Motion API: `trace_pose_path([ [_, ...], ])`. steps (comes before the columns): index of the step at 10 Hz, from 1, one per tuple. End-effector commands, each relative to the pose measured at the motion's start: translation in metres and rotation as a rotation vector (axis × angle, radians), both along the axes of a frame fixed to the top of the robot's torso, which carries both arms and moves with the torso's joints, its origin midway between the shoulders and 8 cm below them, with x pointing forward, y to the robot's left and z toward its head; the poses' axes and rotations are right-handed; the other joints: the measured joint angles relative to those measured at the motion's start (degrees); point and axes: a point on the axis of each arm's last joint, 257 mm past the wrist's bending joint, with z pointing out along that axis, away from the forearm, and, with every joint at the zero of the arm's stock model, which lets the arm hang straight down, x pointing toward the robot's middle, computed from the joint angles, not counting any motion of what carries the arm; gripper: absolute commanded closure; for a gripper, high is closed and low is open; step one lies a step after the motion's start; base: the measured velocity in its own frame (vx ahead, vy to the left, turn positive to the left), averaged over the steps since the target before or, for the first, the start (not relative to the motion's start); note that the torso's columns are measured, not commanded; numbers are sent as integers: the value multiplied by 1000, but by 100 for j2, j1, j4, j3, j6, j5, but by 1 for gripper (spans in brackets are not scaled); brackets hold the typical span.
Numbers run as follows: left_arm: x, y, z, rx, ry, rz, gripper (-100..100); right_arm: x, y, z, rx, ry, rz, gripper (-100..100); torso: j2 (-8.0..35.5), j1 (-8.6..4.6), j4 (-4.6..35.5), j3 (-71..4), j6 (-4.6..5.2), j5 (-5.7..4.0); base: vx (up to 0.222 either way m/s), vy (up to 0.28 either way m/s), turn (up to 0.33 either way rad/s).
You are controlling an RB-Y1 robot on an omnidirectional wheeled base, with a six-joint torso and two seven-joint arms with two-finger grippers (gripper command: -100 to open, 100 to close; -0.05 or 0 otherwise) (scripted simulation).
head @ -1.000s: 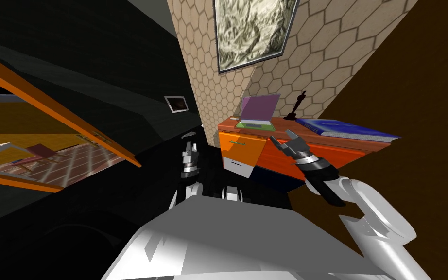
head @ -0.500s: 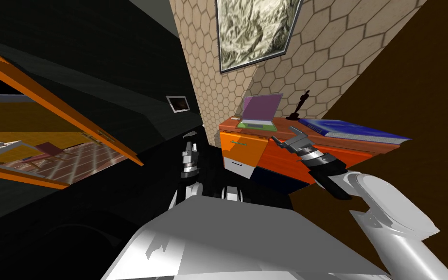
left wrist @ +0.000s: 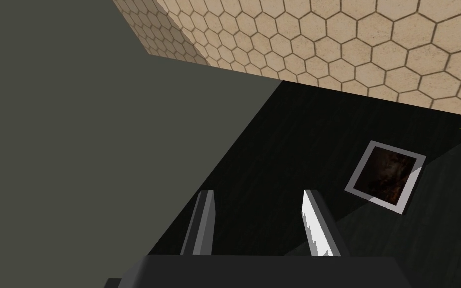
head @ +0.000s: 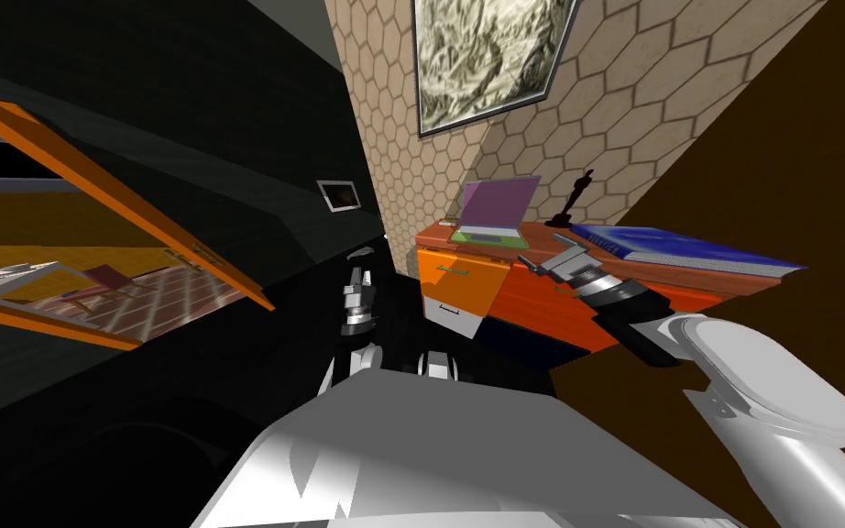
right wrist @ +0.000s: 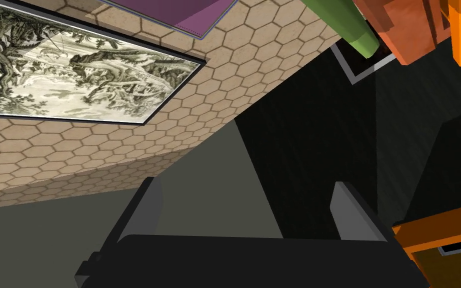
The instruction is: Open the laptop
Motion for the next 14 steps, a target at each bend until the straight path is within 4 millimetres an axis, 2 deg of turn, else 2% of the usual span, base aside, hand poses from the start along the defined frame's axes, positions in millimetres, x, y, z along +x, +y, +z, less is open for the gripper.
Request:
trace_pose_path([
  [1,0,0,0,0,0,0,0,9,-17,1,-128,-13,-58,-100,-3,2,0,-2,-2,1,23,14,45],
  [2,0,0,0,0,0,0,0,16,-32,6,-201,-21,-97,-100,-4,2,-1,-3,-2,1,35,23,74],
  [3,0,0,0,0,0,0,0,17,-34,5,-236,-21,-108,-100,-7,5,-2,-5,-2,2,32,18,31],
  [4,0,0,0,0,0,0,0,23,-51,9,-306,-25,-149,-100,-5,2,-2,-3,-1,1,35,20,58],
  [5,0,0,0,0,0,0,0,25,-53,8,-349,-25,-162,-100,-5,1,-1,-3,-2,1,38,21,39],
  [6,0,0,0,0,0,0,0,31,-71,11,-415,-24,-203,-100,-3,2,-1,-2,-1,1,44,25,61],
  [7,0,0,0,0,0,0,0,33,-73,11,-462,-25,-217,-100,-4,3,-1,-3,-2,1,45,24,37],
  [8,0,0,0,0,0,0,0,38,-92,16,-531,-20,-257,-100,-3,2,-1,-2,0,1,68,30,69],
  [9,0,0,0,0,0,0,0,39,-95,16,-566,-21,-269,-100,-10,3,-3,-6,-3,1,53,23,36],
  [10,0,0,0,0,0,0,0,43,-114,20,-625,-11,-308,-100,-2,1,-1,-2,0,0,67,34,59],
  [11,0,0,0,0,0,0,0,44,-117,21,-664,-12,-318,-100,-5,4,-1,-3,-2,2,59,26,33],
  [12,0,0,0,0,0,0,0,48,-137,26,-725,1,-357,-100,0,1,0,-1,0,1,57,32,57],
  [13,0,0,0,0,0,0,0,49,-139,27,-757,1,-367,-100,0,2,0,0,-2,1,56,28,33],
  [14,0,0,0,0,0,0,0,51,-160,31,-807,19,-405,-100,0,1,0,0,-1,1,81,27,66],
])
